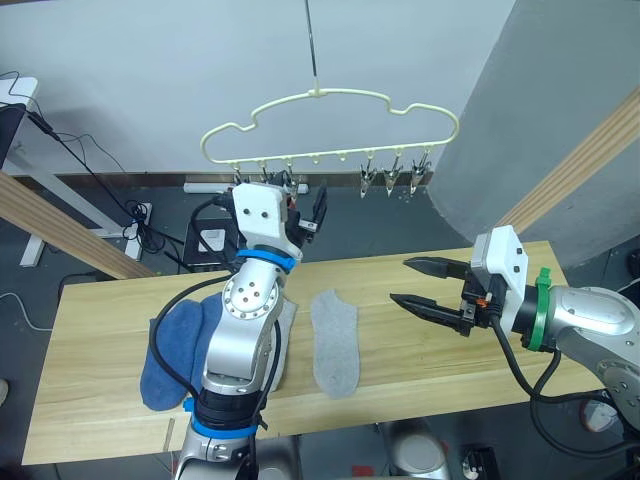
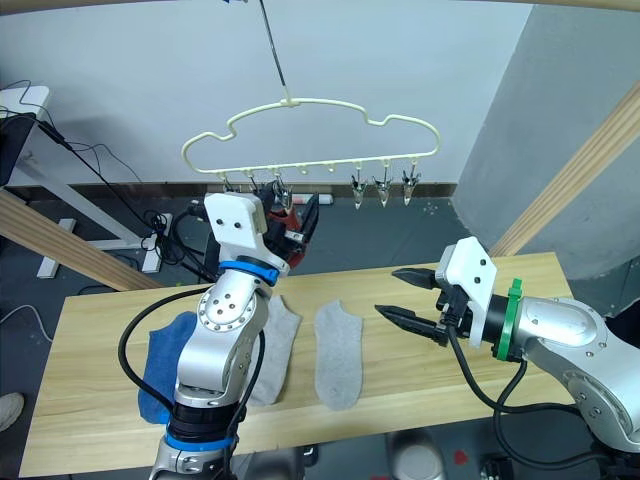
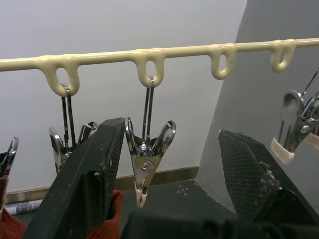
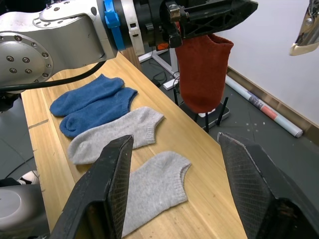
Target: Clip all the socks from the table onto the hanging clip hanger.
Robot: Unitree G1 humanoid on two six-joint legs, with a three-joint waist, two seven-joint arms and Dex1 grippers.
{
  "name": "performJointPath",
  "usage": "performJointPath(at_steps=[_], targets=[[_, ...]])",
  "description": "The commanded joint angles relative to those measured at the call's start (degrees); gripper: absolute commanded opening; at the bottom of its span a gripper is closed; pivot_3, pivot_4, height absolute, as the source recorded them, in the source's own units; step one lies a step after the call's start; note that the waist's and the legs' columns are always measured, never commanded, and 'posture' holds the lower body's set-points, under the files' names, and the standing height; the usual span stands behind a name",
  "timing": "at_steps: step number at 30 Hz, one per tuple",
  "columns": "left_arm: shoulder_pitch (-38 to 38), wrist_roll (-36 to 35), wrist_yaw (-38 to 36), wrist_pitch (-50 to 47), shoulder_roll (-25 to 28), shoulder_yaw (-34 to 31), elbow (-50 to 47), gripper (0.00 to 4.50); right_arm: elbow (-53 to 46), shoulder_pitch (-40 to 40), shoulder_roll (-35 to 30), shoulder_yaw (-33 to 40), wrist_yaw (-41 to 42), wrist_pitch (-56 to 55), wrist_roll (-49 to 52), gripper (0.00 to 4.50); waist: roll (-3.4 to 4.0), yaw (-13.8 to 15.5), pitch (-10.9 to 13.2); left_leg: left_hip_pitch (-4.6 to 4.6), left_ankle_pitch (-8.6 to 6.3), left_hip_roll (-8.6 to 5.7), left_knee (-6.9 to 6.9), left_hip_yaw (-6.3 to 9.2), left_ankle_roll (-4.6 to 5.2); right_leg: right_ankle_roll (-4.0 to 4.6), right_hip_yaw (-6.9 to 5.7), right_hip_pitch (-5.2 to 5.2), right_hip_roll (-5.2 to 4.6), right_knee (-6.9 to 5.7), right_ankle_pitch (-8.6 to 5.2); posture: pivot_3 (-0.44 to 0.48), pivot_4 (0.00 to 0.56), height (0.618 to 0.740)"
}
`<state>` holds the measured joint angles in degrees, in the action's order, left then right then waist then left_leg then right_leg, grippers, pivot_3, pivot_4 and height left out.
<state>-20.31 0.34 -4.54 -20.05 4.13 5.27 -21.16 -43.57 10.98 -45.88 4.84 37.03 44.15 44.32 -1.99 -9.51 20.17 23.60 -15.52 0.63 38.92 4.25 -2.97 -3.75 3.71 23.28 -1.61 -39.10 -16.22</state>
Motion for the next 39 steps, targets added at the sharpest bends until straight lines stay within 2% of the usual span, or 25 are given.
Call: performJointPath(at_steps=[1,12,16,21,25,32,36,39], targets=[[-0.64,-0.06,0.35,0.1,-0.74,-0.05,-1.1,3.28,-2.13,0.32,0.08,1.13,-0.12,-0.33,1.56,2.84,0.0,0.0,0.0,0.0,0.0,0.0,0.0,0.0,0.0,0.0,0.0,0.0,0.0,0.0,0.0,-0.331,0.296,0.74],[-2.6,1.52,2.69,-2.09,-1.35,-1.11,-1.39,3.28,-2.18,0.05,-0.16,1.46,0.19,-0.04,3.82,2.84,0.0,-0.01,0.0,0.0,0.0,-0.02,0.0,-0.01,0.0,0.0,0.0,0.0,0.0,0.0,0.0,-0.331,0.296,0.74],[-2.52,1.57,2.95,-2.15,-1.37,-0.98,-1.49,2.43,-2.13,1.03,0.22,1.7,-0.19,-0.16,4.93,2.84,0.0,-0.01,0.0,0.0,0.0,-0.01,0.01,0.0,0.0,0.0,0.0,0.0,0.0,0.0,0.0,-0.331,0.296,0.74],[-2.49,1.52,2.8,-1.94,-1.32,-0.77,-1.6,0.91,-2.2,1.1,-0.05,1.66,-0.64,-0.12,5.45,2.84,-0.01,-0.01,0.0,0.01,0.0,-0.02,0.01,0.0,0.0,0.0,0.0,0.0,0.0,0.0,0.0,-0.331,0.296,0.74],[-2.16,1.89,2.72,-1.93,-0.81,-0.76,-1.96,0.25,-2.42,0.97,-0.13,1.61,-1.0,0.01,5.73,2.84,0.0,-0.02,-0.01,0.0,0.0,-0.01,0.01,0.0,0.0,0.0,0.0,0.0,0.0,-0.01,0.0,-0.333,0.298,0.74],[-1.95,1.41,2.22,-1.5,-0.23,-1.06,-2.12,0.19,-2.18,0.79,-0.38,0.39,-1.02,-0.41,4.09,2.84,0.0,-0.01,-0.01,0.0,0.01,-0.01,0.02,0.0,0.01,0.0,0.0,0.0,0.0,-0.02,0.01,-0.329,0.297,0.74],[-2.59,-0.28,0.83,-2.07,0.31,-1.85,-2.4,0.19,-0.61,-1.44,-2.54,-5.81,-3.66,-0.32,-6.06,2.84,-0.01,0.03,-0.02,0.0,0.01,-0.01,0.02,0.0,0.01,0.0,-0.01,0.0,0.0,-0.02,0.01,-0.318,0.303,0.74],[-3.22,-2.45,-1.39,-3.15,1.06,-2.63,-2.73,0.19,0.7,-2.93,-0.04,-11.73,-9.24,-0.39,-13.74,3.44,-0.01,0.11,-0.02,0.01,0.01,0.0,0.02,0.01,0.01,0.0,-0.02,0.01,0.0,-0.01,0.01,-0.304,0.318,0.74]])
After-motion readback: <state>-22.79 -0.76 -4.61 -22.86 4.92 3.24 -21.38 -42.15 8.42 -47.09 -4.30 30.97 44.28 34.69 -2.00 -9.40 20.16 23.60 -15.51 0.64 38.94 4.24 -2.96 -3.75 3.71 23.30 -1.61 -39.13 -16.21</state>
